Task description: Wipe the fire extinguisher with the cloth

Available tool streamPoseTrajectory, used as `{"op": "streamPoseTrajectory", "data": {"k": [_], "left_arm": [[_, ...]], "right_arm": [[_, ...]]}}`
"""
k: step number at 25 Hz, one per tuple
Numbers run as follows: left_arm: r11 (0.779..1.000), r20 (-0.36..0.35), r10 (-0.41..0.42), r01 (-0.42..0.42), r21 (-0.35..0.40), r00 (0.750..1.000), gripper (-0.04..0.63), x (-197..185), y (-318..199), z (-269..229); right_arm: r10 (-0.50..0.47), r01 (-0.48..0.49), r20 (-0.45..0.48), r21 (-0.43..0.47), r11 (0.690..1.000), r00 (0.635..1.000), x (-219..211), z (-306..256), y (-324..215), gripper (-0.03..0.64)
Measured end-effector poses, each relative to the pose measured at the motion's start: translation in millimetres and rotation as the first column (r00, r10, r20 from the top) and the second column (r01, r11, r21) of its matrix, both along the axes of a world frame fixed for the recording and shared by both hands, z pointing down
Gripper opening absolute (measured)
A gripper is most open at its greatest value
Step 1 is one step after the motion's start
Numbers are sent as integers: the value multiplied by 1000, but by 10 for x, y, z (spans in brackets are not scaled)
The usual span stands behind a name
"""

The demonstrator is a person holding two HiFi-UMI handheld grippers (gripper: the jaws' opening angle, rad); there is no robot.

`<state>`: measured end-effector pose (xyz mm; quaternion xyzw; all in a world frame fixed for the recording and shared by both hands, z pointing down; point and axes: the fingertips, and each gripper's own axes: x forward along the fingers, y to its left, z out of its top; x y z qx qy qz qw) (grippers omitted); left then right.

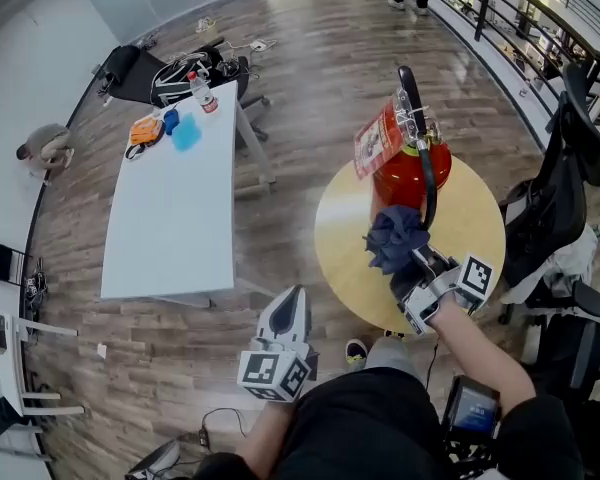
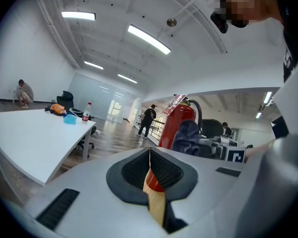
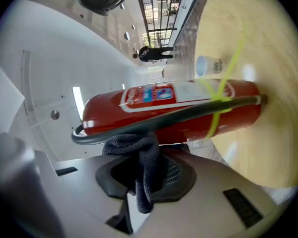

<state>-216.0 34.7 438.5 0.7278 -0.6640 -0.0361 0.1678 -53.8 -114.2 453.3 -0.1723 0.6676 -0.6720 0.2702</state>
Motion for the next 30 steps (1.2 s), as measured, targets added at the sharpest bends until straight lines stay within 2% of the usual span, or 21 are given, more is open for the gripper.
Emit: {"op": "streamPoseTrajectory", "data": {"k": [4, 5, 8, 9, 10, 11, 13, 15, 19, 24, 27, 30], "left_arm": [[999, 6, -23, 23, -35, 1000, 23, -109, 32, 91], [999, 8, -21, 22, -44, 1000, 23, -107, 34, 112], [998, 18, -10, 11, -64, 1000, 23, -77, 30, 149], [998, 21, -8, 9, -68, 1000, 23, -68, 25, 158], [997, 23, -6, 7, -72, 1000, 23, -60, 19, 170], [997, 26, -4, 6, -76, 1000, 23, -53, 15, 183], [996, 33, 4, -1, -85, 999, 23, -36, 15, 206], [996, 45, 14, -9, -93, 999, 23, -33, 27, 207], [993, 56, 2, 4, -114, 998, 23, -75, 102, 236], [990, 56, -8, 16, -141, 998, 23, -120, 150, 271], [990, 61, -27, 35, -136, 998, 23, -180, 196, 223], [991, 69, -53, 62, -121, 996, 23, -273, 235, 147]], "right_arm": [[14, -29, -184, -79, 996, 983, 129, 913, -26, 69], [16, -28, -204, -57, 998, 979, 127, 1033, -32, 70], [24, -2, -219, 103, 995, 975, 98, 1090, -53, 72], [22, 6, -233, 115, 993, 972, 100, 1145, -53, 72], [14, 5, -262, 73, 997, 965, 114, 1291, -41, 71], [4, -9, -301, -17, 1000, 954, 144, 1526, -19, 71], [-4, -67, -363, -183, 981, 932, 229, 2027, -2, 69], [16, -106, -400, -205, 973, 916, 260, 2240, -44, 69], [43, -137, -349, -250, 958, 936, 94, 2275, -3, 66], [33, -117, -308, -260, 959, 951, -498, 2179, -92, 66], [100, -173, -273, -258, 951, 957, -680, 2055, -213, 66], [173, -213, -181, -233, 949, 968, -725, 1722, -248, 66]]}}
